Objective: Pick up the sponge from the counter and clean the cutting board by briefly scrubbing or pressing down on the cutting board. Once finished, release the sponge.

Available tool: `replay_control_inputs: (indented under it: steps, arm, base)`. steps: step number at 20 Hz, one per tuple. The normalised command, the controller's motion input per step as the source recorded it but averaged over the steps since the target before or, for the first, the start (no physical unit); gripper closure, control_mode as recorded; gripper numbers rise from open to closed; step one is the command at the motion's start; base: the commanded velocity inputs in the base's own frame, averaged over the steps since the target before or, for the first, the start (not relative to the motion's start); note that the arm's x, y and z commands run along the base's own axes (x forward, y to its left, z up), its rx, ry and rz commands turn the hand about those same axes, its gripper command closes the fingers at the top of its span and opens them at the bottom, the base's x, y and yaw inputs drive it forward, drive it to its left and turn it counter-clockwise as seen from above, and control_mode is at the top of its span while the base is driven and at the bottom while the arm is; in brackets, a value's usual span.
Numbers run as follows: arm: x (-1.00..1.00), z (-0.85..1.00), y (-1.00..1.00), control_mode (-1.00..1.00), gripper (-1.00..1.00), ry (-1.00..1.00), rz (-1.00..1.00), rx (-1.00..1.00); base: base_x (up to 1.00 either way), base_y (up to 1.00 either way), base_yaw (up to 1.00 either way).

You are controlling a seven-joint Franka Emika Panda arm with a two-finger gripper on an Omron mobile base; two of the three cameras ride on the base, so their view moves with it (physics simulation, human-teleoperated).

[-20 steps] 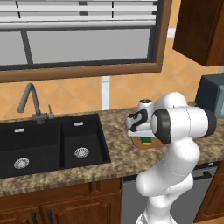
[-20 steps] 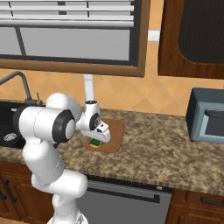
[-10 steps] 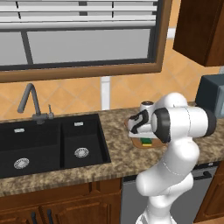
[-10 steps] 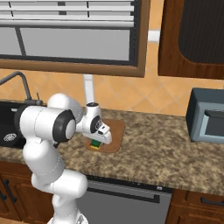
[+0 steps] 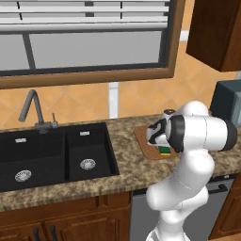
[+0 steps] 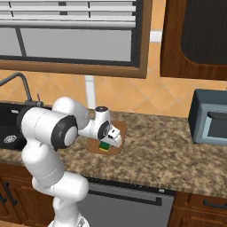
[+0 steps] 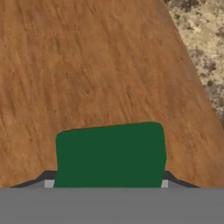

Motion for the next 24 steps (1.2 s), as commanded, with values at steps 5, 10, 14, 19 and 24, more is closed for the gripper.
replay_control_inputs:
  steps: [5,10,14,19,24]
  arm:
    - [0.0,-0.51,-0.09,-1.0,1.0,0.0,0.0,0.0]
    - [0.06,0.1,0.0,-1.0,1.0,-0.06,0.0,0.0]
    - [0.39,0.22,0.0,-1.0,1.0,-0.03,0.0,0.0]
    - [0.28,-0.29,0.0,-1.0,1.0,0.0,0.0,0.0]
    - [0.07,-0.67,0.0,-1.0,1.0,0.0,0.0,0.0]
  base:
    - [0.0,0.0,0.0]
    - [0.0,0.0,0.0]
    - [0.0,0.0,0.0]
    - [0.0,0.0,0.0]
    - [0.0,0.0,0.0]
